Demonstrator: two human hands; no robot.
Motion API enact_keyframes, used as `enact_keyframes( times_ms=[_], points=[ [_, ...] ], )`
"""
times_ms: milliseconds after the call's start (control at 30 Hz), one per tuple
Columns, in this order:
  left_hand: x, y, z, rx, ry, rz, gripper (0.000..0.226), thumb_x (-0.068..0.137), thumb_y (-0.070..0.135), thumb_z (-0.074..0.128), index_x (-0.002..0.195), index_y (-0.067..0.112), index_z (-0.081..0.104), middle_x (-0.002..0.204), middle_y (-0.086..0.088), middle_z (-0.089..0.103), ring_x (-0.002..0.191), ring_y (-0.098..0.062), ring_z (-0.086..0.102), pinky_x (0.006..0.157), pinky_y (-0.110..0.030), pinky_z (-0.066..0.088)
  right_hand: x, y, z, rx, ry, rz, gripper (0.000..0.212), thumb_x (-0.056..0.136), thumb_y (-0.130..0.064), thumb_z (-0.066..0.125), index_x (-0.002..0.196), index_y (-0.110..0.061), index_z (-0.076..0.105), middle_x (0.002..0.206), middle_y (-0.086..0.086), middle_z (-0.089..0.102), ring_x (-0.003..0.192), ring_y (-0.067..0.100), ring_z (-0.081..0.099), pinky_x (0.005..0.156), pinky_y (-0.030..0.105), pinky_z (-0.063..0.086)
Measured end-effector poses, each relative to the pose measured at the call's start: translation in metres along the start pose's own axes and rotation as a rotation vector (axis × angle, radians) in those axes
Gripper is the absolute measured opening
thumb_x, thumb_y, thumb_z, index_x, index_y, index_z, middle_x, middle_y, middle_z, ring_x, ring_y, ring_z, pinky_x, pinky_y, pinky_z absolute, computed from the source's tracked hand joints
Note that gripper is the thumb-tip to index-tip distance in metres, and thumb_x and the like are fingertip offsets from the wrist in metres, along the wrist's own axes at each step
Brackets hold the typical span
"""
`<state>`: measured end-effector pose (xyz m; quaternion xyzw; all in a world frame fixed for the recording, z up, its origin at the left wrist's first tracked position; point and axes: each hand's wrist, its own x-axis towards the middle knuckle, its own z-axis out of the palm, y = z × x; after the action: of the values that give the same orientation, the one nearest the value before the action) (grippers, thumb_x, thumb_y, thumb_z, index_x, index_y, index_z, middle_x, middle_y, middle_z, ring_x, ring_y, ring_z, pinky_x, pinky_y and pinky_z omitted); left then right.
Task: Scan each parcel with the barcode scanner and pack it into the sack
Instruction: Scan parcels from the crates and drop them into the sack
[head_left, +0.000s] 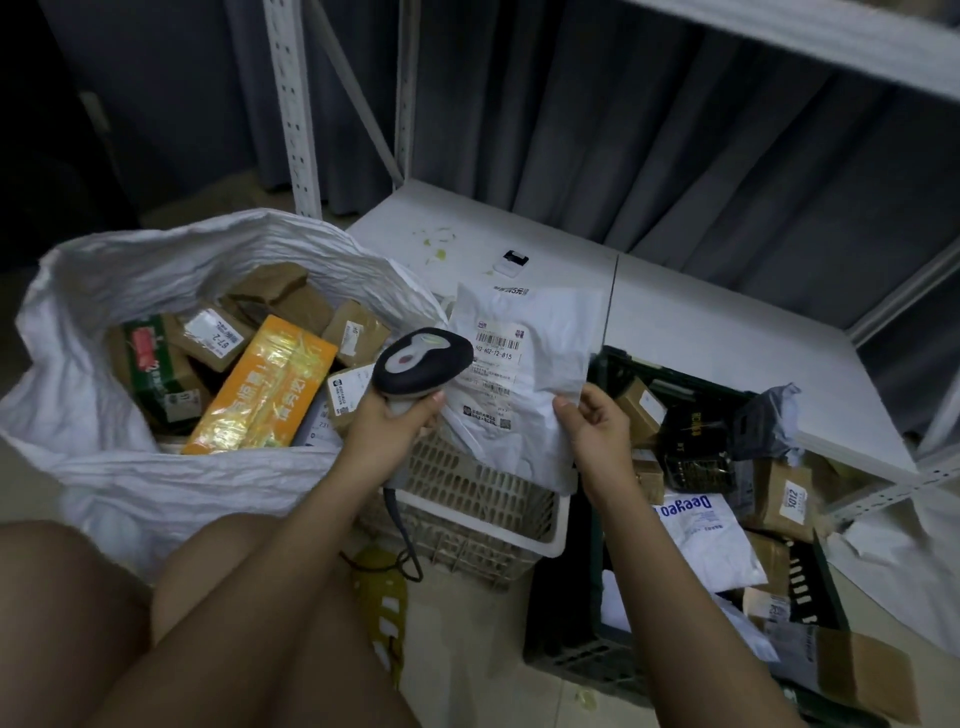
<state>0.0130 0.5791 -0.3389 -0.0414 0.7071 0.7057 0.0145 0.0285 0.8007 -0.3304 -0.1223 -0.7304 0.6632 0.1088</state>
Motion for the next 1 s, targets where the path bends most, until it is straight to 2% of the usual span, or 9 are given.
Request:
enact_keyframes(
  times_ms=[133,300,367,467,533,633,733,833,1000],
  points=[
    [0.006,0.033,-0.043,-0.006,0.099,0.084,0.05,0.085,0.02,0.072,0.131,0.009,0.054,0.118,-0.009,0.065,0.103,-0.025,0.063,0.069,-0.018,0.055,0.006,-0.039,0.036,-0.043,-0.081,-0.121,0.021,0.095,-0.005,0.056,0.094,-0.023,0.068,0.092,-0.007,0.07,0.083,0.005,0.064,0.071,0.016,0.051],
    [0.003,0.07,-0.105,-0.005,0.226,0.172,0.03,0.086,0.017,0.07,0.115,0.014,0.061,0.094,-0.001,0.068,0.077,-0.009,0.065,0.075,-0.029,0.053,0.021,-0.072,0.106,-0.131,-0.173,-0.305,0.028,0.094,0.001,0.052,0.09,-0.022,0.067,0.086,-0.011,0.068,0.078,0.0,0.06,0.07,0.01,0.047],
    [0.005,0.076,-0.129,-0.024,0.28,0.2,0.032,0.086,0.013,0.069,0.117,0.01,0.06,0.089,0.002,0.066,0.063,0.001,0.062,0.062,-0.018,0.052,0.027,-0.077,0.141,-0.18,-0.174,-0.372,0.022,0.096,-0.002,0.05,0.096,-0.015,0.068,0.085,-0.007,0.067,0.076,0.002,0.058,0.066,0.008,0.044],
    [0.01,0.077,-0.158,-0.036,0.348,0.218,0.035,0.086,0.013,0.069,0.12,0.01,0.058,0.094,0.005,0.066,0.068,0.006,0.061,0.062,-0.011,0.049,0.038,-0.072,0.195,-0.312,-0.193,-0.488,0.022,0.098,-0.009,0.049,0.108,-0.011,0.069,0.091,-0.003,0.066,0.08,0.009,0.059,0.066,0.016,0.042],
    [0.012,0.074,-0.17,-0.047,0.365,0.21,0.035,0.087,0.013,0.069,0.12,0.011,0.058,0.094,0.006,0.067,0.074,0.003,0.062,0.07,-0.016,0.051,0.048,-0.061,0.226,-0.433,-0.399,-0.432,0.022,0.098,-0.007,0.052,0.113,-0.007,0.068,0.101,0.003,0.067,0.093,0.015,0.061,0.075,0.02,0.042],
    [0.017,0.067,-0.177,-0.037,0.364,0.197,0.034,0.087,0.013,0.068,0.12,0.009,0.059,0.095,0.002,0.067,0.076,-0.002,0.062,0.073,-0.019,0.052,0.054,-0.033,0.253,-0.47,-0.73,-0.147,0.025,0.093,0.0,0.059,0.118,0.0,0.066,0.125,0.011,0.062,0.116,0.021,0.057,0.088,0.02,0.043],
    [0.02,0.061,-0.17,-0.042,0.335,0.165,0.034,0.087,0.017,0.069,0.119,0.012,0.058,0.094,0.0,0.066,0.065,-0.003,0.062,0.066,-0.023,0.052,0.055,-0.013,0.251,-0.394,-0.686,-0.053,0.025,0.092,0.002,0.06,0.115,-0.006,0.066,0.126,0.01,0.061,0.117,0.018,0.056,0.09,0.025,0.045],
    [0.023,0.057,-0.15,-0.019,0.277,0.154,0.021,0.088,0.017,0.068,0.107,0.019,0.061,0.086,0.004,0.066,0.063,-0.003,0.061,0.064,-0.024,0.05,0.053,-0.002,0.223,-0.349,-0.597,-0.077,0.022,0.093,0.0,0.058,0.112,-0.007,0.067,0.118,0.009,0.064,0.109,0.015,0.059,0.08,0.013,0.046],
    [0.026,0.052,-0.095,-0.025,0.142,0.113,0.036,0.089,0.017,0.066,0.124,0.01,0.057,0.09,0.001,0.065,0.062,-0.002,0.062,0.06,-0.017,0.052,0.031,0.008,0.139,-0.212,-0.318,-0.111,0.02,0.092,0.001,0.059,0.095,-0.017,0.069,0.098,-0.005,0.068,0.089,0.002,0.063,0.074,0.011,0.049]
  ],
)
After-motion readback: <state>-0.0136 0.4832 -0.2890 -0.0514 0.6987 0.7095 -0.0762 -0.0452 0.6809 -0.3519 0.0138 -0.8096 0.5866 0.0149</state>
